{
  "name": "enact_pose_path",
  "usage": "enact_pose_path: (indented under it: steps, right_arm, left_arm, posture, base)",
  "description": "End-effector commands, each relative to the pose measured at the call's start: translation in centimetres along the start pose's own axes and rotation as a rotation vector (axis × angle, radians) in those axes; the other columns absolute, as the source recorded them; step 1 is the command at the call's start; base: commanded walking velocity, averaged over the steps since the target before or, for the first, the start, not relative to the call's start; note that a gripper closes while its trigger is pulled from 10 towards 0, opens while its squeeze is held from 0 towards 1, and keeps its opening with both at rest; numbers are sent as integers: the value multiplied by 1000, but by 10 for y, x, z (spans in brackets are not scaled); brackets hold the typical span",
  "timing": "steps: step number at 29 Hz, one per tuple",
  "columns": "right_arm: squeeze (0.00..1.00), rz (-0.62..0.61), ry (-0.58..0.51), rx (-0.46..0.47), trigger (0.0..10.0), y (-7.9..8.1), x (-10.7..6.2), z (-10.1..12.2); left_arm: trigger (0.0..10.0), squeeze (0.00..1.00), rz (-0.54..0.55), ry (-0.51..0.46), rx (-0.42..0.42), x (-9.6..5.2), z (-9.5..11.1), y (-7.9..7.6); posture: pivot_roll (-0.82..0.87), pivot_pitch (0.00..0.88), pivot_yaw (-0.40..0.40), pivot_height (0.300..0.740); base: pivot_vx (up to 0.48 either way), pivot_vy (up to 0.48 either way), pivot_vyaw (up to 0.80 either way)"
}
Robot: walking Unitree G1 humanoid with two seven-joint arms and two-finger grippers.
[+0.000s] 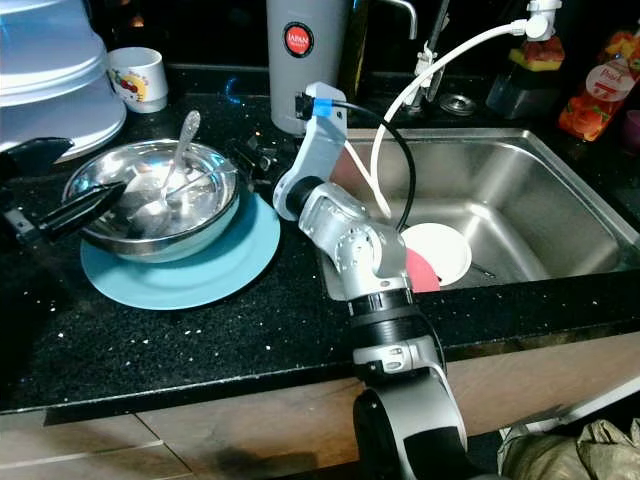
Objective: Kitchen organization
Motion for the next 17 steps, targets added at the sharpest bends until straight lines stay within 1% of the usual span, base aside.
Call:
enact_pose_path:
  steps: [1,17]
  right_arm:
    - [0,-20,-7,-2,0,-4,-1,-1]
    - [0,-34,-30,-12,0,-6,-1,3]
  left_arm:
    - [10000,0,-22,12,17,1,2,-3]
    - [10000,0,-21,5,29,1,3,-1]
  posture:
    - [65,130,-108,740]
    - [67,113,-107,740]
  base:
    - [0,0,0]
    - [0,0,0]
Point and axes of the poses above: a point about 5 cm out from each wrist's last joint towards the gripper, its own x axis pointing out of the wrist towards the gripper, its own z axis along the axis of the wrist's last joint, y = z × x, the point moved 2 cm from there along x, pointing out of the wrist towards the gripper, and after that the axes turned 10 degrees about -x, right-handed, at the moved point
